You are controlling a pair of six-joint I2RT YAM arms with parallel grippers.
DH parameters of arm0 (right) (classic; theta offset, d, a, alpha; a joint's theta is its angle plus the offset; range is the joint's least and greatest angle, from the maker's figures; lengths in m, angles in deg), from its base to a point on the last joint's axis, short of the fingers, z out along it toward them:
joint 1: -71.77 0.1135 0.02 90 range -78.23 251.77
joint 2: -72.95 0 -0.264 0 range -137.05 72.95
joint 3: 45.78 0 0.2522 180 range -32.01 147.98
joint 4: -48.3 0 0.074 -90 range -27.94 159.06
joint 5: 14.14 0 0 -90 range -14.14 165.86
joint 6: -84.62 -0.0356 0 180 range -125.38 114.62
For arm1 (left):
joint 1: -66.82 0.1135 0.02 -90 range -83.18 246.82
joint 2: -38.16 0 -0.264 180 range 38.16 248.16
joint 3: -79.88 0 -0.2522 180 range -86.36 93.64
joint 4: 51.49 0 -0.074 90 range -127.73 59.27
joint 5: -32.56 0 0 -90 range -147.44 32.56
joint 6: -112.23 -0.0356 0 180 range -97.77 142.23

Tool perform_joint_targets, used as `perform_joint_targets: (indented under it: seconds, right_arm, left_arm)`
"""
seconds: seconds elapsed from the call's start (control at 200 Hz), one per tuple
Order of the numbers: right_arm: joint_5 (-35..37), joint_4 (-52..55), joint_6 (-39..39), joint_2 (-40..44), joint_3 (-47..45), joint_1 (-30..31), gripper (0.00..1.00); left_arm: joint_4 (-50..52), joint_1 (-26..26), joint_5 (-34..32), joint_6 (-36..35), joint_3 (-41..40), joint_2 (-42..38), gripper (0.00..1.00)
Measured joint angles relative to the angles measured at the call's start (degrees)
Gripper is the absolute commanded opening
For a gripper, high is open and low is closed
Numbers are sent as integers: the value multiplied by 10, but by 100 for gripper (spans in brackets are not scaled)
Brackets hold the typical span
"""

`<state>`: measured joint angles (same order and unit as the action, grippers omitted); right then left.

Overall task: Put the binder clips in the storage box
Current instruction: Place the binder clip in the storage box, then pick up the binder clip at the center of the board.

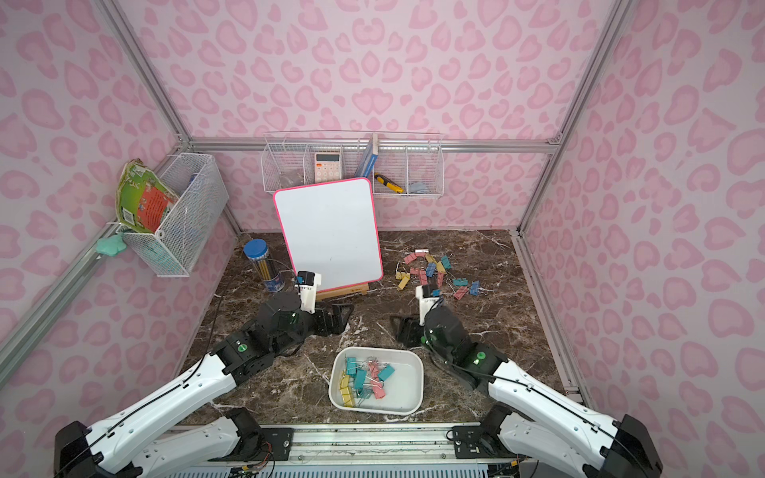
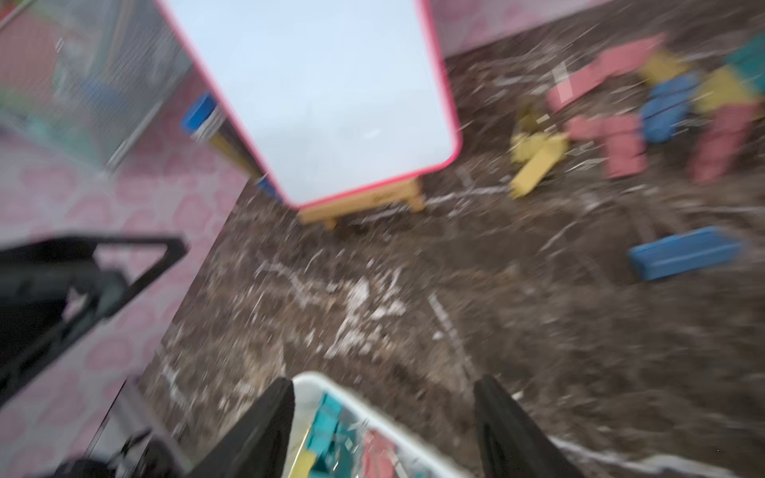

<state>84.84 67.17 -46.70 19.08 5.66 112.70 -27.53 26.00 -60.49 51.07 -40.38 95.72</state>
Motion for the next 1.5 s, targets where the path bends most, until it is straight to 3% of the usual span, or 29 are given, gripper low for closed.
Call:
perform_joint_targets:
  seconds: [0.12, 0.21, 0.42, 0.675, 1.02, 1.115, 1.265, 1.5]
  right_arm:
    - [7, 25, 1, -41, 32, -178, 68]
    - [-31, 23, 7, -93, 47, -285, 69]
    - [-148, -13, 11, -237, 71, -414, 72]
    - [-255, -86, 10, -363, 78, -454, 55]
    - [-278, -129, 9, -416, 83, -467, 14]
    - [-282, -130, 11, -414, 85, -470, 7]
    - [-292, -130, 22, -384, 86, -470, 0]
    - [-294, -115, 40, -281, 68, -463, 0]
  left_arm:
    - [-4, -1, 31, -10, 16, 21, 99]
    - [-10, -3, 53, -19, 26, 33, 99]
    - [-13, -7, 76, -22, 26, 36, 99]
    - [-8, -8, 84, -23, 23, 31, 99]
    - [-2, -8, 83, -26, 23, 28, 99]
    - [-1, -8, 83, -26, 23, 28, 99]
    - [1, -8, 83, -26, 26, 34, 99]
    - [0, -8, 84, -26, 32, 42, 99]
